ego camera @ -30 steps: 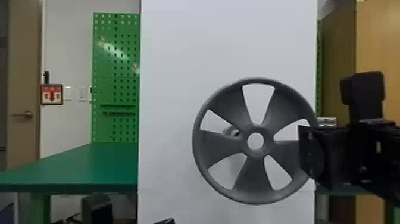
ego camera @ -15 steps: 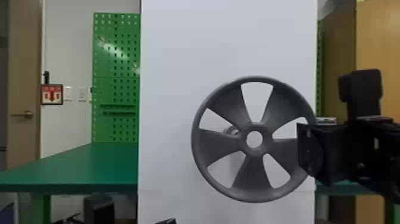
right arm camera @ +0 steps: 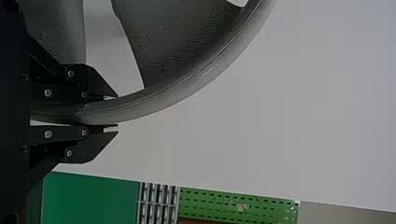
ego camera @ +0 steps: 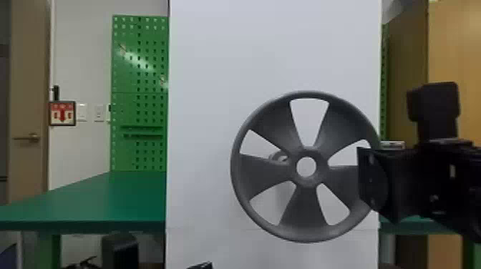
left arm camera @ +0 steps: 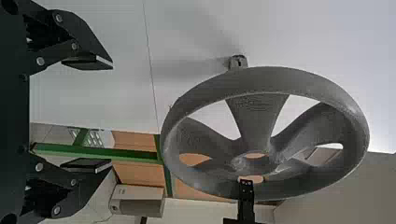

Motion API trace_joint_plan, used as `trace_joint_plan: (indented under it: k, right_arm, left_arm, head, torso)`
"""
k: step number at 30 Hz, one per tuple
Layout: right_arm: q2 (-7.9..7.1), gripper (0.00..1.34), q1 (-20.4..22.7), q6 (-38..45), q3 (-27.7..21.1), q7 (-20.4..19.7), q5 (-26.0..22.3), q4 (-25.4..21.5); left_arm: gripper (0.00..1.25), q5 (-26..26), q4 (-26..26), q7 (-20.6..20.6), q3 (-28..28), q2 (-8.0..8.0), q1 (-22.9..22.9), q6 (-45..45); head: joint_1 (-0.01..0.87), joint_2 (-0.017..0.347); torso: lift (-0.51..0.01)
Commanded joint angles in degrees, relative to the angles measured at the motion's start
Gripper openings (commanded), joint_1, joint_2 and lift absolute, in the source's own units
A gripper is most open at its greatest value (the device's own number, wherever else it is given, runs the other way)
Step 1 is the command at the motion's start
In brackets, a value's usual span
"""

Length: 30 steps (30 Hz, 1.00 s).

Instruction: Hold the wheel and insert it

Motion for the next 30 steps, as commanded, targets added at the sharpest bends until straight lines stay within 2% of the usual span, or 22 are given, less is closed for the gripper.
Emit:
trace_joint_plan:
  k: [1,30]
  right_arm:
    - [0.16,0.32,-0.2,0.0,0.1,0.0,0.0,0.0]
    - [2.36,0.32,-0.2,-1.6,2.8,0.0,1.5,1.7]
  left_arm:
    - [0.75,0.0,0.0,0.0,0.0,0.00,0.0,0.0]
    - [0.75,0.1,0.1,0.0,-0.3,0.00,0.0,0.0]
  head:
    - [0.000,0.015]
    - [0.000,0.015]
  torso:
    - [-0.491]
    - [-0.491]
